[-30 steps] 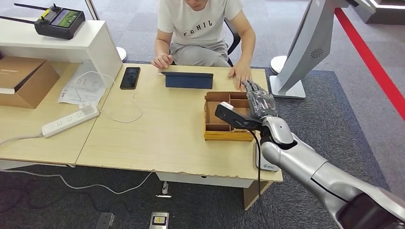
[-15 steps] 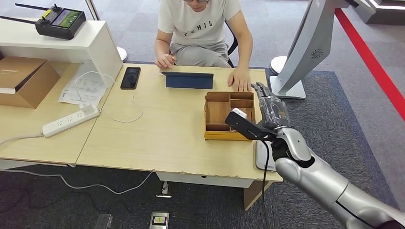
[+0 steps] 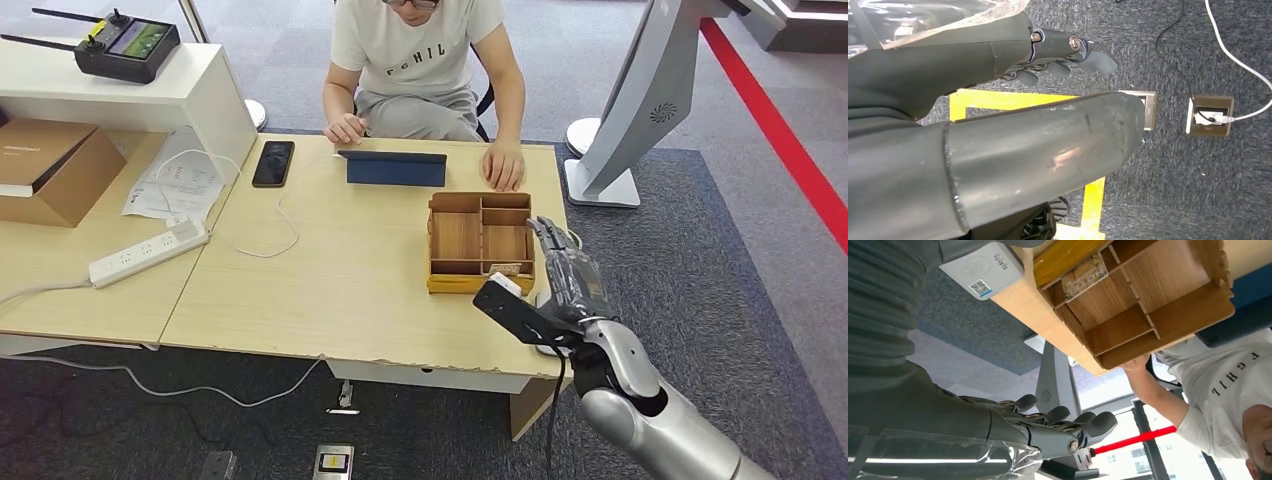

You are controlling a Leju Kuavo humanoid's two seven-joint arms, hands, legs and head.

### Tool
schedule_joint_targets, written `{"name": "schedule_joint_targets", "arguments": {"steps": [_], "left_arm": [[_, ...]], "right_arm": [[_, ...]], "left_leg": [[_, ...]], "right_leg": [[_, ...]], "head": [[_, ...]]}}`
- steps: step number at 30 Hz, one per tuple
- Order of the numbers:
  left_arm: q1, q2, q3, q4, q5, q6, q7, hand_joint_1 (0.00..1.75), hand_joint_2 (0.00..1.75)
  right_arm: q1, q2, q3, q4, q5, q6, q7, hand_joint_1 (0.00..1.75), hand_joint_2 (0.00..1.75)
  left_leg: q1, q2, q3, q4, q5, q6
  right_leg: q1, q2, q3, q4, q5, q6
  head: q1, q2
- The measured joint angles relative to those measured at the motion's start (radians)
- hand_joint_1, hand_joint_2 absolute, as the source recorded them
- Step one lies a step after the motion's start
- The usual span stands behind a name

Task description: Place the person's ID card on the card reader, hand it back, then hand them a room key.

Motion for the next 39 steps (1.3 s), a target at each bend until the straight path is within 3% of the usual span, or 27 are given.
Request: {"name": "schedule_joint_targets", "arguments": {"steps": [10,27,39], "left_arm": [[-0.002,-0.003,0.000,0.000,-0.013,-0.011,0.008,0.00,0.00],[-0.005,-0.010,0.000,0.002,-0.030,-0.020,0.025,0.00,0.00],[-0.017,-0.012,0.000,0.003,-0.043,-0.022,0.038,0.00,0.00]], "right_arm": [[0.040,0.049,-0.050,0.000,0.098,0.098,0.036,0.00,1.75],[-0.003,0.119,-0.058,0.090,0.229,0.128,0.028,0.00,1.75],[-0.033,0.186,-0.057,0.232,0.214,0.119,-0.019,0.00,1.75]], "left_leg": [[0.000,0.000,0.000,0.000,0.000,0.000],[0.000,0.000,0.000,0.000,0.000,0.000],[0.000,0.000,0.000,0.000,0.000,0.000]], "right_leg": [[0.000,0.000,0.000,0.000,0.000,0.000],[0.000,0.000,0.000,0.000,0.000,0.000],[0.000,0.000,0.000,0.000,0.000,0.000]], "head": [[0.000,0.000],[0.000,0.000],[0.000,0.000]]}}
